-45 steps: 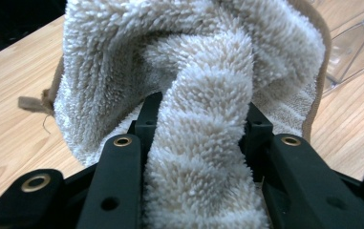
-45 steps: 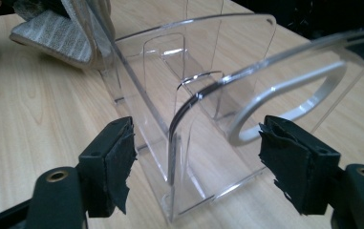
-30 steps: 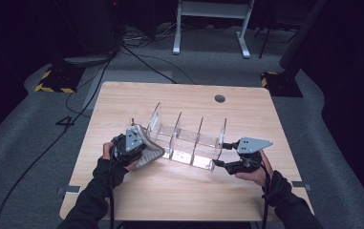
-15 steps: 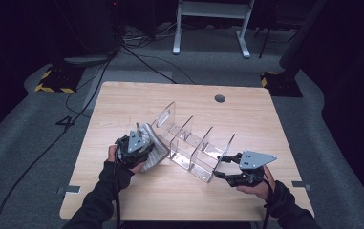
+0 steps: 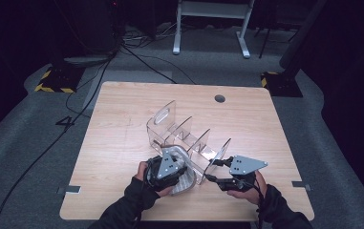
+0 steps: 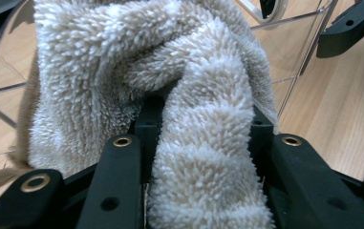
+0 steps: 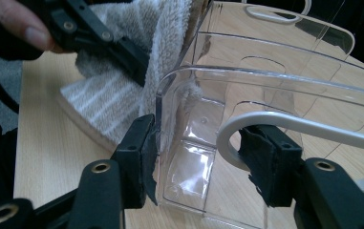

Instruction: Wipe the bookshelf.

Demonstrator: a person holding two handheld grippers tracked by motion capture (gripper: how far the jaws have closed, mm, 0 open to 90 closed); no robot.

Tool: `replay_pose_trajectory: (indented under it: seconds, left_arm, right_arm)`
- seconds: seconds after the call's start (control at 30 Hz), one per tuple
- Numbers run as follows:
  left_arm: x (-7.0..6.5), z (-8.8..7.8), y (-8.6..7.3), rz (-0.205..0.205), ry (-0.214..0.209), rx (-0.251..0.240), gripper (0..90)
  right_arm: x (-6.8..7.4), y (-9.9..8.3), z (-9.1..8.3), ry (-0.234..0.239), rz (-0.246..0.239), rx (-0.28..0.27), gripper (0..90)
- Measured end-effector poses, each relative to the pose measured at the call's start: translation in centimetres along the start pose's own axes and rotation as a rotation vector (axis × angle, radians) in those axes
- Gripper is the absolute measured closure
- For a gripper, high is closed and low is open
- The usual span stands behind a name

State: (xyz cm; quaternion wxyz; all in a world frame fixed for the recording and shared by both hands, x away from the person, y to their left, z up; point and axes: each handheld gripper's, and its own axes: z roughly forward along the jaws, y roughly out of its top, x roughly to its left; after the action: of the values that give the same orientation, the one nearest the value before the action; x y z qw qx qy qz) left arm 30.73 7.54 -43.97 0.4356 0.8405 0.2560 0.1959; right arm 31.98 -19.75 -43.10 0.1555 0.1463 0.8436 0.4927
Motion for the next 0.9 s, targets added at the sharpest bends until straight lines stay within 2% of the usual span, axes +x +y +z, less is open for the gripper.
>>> replay_pose_trajectory:
  seconds: [0.1, 0.17, 0.33, 0.4, 0.47, 0.53, 0.6, 0.67, 0.77, 0.9]
  left_arm:
    - [-0.2, 0.1, 0.0, -0.021, 0.015, -0.006, 61.8]
    - [-0.7, 0.2, 0.1, -0.002, 0.023, -0.006, 61.7]
    - [-2.1, 0.2, 0.3, 0.018, -0.02, -0.018, 61.4]
    - [-2.5, 0.3, 0.3, 0.037, -0.014, -0.011, 61.6]
    - [-2.5, 0.3, 0.2, 0.045, -0.015, -0.007, 61.6]
    - [-2.2, 0.2, 0.0, 0.028, -0.018, -0.006, 61.8]
    - [-2.0, 0.0, -0.1, 0.035, -0.018, 0.002, 61.7]
    - [-1.8, -0.3, -0.3, 0.025, -0.021, 0.001, 61.6]
    - [-1.9, -0.6, -0.5, 0.02, -0.031, 0.003, 61.5]
    - [-3.3, -0.6, -0.7, 0.036, -0.086, 0.009, 61.4]
  right_arm:
    - [-0.2, -0.2, -0.1, 0.009, 0.038, -0.019, 47.9]
    - [0.0, -0.1, 0.0, -0.003, 0.026, -0.015, 47.8]
    - [0.3, 0.1, 0.3, -0.017, 0.02, -0.012, 47.8]
    - [0.4, 0.1, 0.3, -0.024, 0.014, -0.007, 47.9]
    - [0.3, 0.1, 0.1, -0.011, 0.008, -0.009, 45.5]
    - [0.3, 0.0, -0.3, -0.011, 0.013, -0.011, 42.8]
    - [0.2, -0.1, -1.0, -0.019, 0.015, -0.011, 41.2]
    - [0.0, -0.3, -1.9, -0.025, 0.019, -0.022, 41.1]
    - [-0.5, -0.8, -3.3, -0.057, 0.025, -0.028, 39.5]
    - [-2.1, -1.0, -4.4, -0.107, 0.031, -0.031, 36.7]
